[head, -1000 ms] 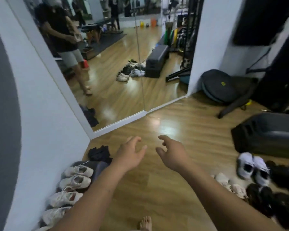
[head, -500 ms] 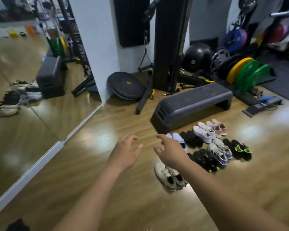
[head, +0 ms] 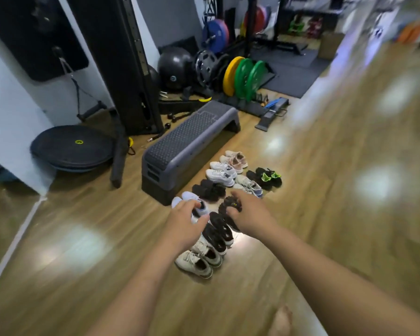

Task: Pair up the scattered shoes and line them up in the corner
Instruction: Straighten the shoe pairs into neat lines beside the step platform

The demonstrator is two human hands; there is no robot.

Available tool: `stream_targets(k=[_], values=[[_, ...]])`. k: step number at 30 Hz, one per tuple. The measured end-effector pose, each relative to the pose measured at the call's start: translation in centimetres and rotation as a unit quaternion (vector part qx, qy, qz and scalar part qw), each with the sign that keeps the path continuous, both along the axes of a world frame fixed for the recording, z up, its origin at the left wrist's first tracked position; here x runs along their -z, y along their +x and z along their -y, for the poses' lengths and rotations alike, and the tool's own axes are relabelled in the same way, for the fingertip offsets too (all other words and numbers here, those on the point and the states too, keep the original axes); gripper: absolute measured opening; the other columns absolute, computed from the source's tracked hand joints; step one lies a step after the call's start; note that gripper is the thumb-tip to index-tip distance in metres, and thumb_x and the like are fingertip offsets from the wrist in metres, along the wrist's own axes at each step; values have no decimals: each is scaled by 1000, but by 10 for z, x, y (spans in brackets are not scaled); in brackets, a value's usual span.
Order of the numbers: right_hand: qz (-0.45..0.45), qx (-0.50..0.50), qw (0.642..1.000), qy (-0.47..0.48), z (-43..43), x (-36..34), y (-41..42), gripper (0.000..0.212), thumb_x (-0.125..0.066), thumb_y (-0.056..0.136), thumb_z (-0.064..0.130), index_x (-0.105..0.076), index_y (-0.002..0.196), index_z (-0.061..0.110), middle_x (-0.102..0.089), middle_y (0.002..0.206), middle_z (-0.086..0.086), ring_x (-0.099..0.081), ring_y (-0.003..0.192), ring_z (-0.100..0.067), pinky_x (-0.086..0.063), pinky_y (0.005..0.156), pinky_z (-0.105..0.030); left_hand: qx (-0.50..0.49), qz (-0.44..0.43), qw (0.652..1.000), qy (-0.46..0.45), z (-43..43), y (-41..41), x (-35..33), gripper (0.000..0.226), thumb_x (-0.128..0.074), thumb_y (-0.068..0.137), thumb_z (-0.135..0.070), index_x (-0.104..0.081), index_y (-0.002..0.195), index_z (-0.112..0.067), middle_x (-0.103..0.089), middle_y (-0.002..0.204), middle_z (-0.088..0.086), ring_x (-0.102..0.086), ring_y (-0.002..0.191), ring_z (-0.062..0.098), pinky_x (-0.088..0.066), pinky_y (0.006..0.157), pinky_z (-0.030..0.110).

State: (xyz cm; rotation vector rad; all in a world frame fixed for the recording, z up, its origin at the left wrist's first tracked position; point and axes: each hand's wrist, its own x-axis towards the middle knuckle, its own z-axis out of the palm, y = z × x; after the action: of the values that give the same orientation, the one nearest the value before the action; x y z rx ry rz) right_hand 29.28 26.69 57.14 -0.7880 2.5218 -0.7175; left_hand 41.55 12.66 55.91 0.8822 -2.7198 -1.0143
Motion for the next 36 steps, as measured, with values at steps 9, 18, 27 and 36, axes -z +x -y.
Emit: stream_targets(k=[9, 18, 27, 36], values=[[-3, 51, 998, -37, -89, 4, -153, 50, -56, 95, 37, -43, 142, 27, -59, 133, -4, -58, 114, -24, -48, 93, -36, 12, 14, 1000, -14, -77, -155, 0, 38, -59, 91, -40, -59, 123, -20, -54, 123, -4, -53, 109, 15, -45, 98, 36], [54, 137, 986, -76, -180, 24, -243, 52, -56, 94, 39, -44, 143, 26, -57, 132, -4, -53, 118, -23, -44, 91, -32, 35, 50, 997, -55, -137, -250, 3, 29, -60, 92, -33, -61, 117, -20, -55, 115, -6, -52, 108, 13, -44, 96, 31], [101, 235, 964, -68, -249, 59, -286, 53, -58, 91, 38, -46, 141, 25, -56, 134, -4, -54, 119, -24, -43, 94, -31, 125, 23, 990, -64, -186, -340, 21, 16, -61, 91, -29, -65, 104, -19, -60, 99, -4, -55, 83, 3, -46, 78, 30], [77, 270, 959, -46, -265, 51, -380, 63, -58, 91, 38, -31, 148, 31, -56, 129, -6, -54, 114, -26, -46, 91, -33, 161, 11, 987, -2, -207, -449, 41, 20, -57, 92, -27, -66, 108, -18, -61, 105, -4, -59, 92, 10, -45, 79, 27]])
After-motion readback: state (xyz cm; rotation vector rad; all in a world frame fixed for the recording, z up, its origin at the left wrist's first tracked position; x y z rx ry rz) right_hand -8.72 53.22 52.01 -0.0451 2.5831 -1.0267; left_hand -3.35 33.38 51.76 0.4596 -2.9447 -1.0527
